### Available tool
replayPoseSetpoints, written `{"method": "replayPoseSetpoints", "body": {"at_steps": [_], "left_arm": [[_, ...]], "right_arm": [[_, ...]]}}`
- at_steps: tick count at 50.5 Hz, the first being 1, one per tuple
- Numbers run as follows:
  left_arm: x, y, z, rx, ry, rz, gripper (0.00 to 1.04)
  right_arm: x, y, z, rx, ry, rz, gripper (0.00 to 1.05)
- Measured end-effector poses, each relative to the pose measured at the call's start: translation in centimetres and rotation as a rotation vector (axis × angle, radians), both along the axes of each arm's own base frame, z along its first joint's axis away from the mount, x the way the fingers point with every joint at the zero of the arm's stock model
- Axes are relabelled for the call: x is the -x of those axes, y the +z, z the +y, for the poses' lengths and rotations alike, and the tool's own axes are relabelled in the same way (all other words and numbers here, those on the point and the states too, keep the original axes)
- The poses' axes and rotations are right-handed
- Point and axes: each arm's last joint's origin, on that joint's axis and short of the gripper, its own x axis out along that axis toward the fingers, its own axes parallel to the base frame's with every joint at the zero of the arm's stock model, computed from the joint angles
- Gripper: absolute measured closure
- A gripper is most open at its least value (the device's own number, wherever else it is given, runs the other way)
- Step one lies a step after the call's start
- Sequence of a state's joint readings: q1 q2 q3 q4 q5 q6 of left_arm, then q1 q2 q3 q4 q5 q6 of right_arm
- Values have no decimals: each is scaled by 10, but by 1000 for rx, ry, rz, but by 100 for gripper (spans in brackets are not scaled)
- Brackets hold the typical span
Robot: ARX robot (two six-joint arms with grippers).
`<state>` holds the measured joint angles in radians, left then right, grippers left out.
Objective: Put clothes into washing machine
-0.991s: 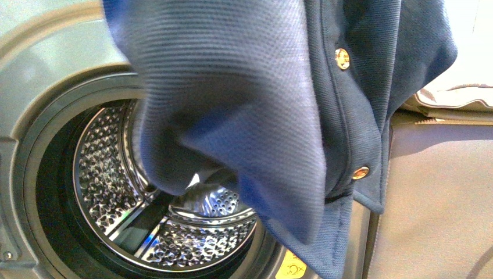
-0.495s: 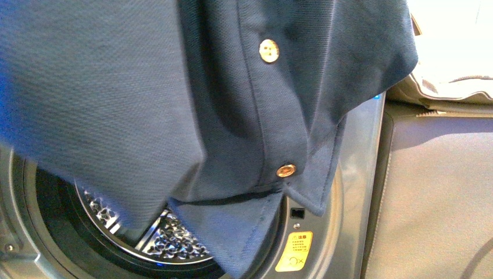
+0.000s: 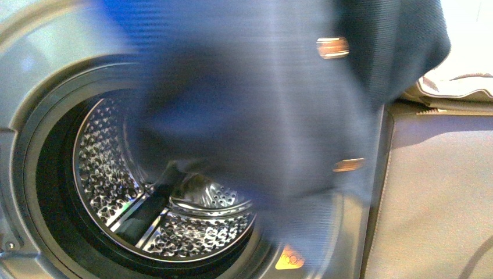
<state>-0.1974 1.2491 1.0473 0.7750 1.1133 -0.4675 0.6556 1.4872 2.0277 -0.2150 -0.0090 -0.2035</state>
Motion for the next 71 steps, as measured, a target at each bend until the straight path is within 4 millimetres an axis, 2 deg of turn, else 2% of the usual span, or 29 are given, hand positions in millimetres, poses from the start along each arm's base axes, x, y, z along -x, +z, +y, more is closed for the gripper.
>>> {"method": "replayPoseSetpoints", "body": {"at_steps": [3,17,24,30,37,51,57,71], "left_arm": [[1,1,-5,15,3,1,7],[32,10,-35,61,-49,-23,7],[40,6,-52,44,-28,-16,7],[35,2,-65,-3,75,-1,7],[9,1,-80,-21,328,-23,7],[-10,4,-85,38,573,-47,7],[-10,6,-88,67,757,-102,7],[0,-3,-98,-5,937,-180,7]], "right_arm": [[0,0,0,0,0,0,96],[0,0,0,0,0,0,96],[0,0,0,-1,0,0,96],[0,0,0,0,0,0,96],[0,0,0,0,-2,0,96],[0,0,0,-1,-5,1,96],[0,0,0,-1,-5,0,96],[0,0,0,-2,-4,-1,96]]}}
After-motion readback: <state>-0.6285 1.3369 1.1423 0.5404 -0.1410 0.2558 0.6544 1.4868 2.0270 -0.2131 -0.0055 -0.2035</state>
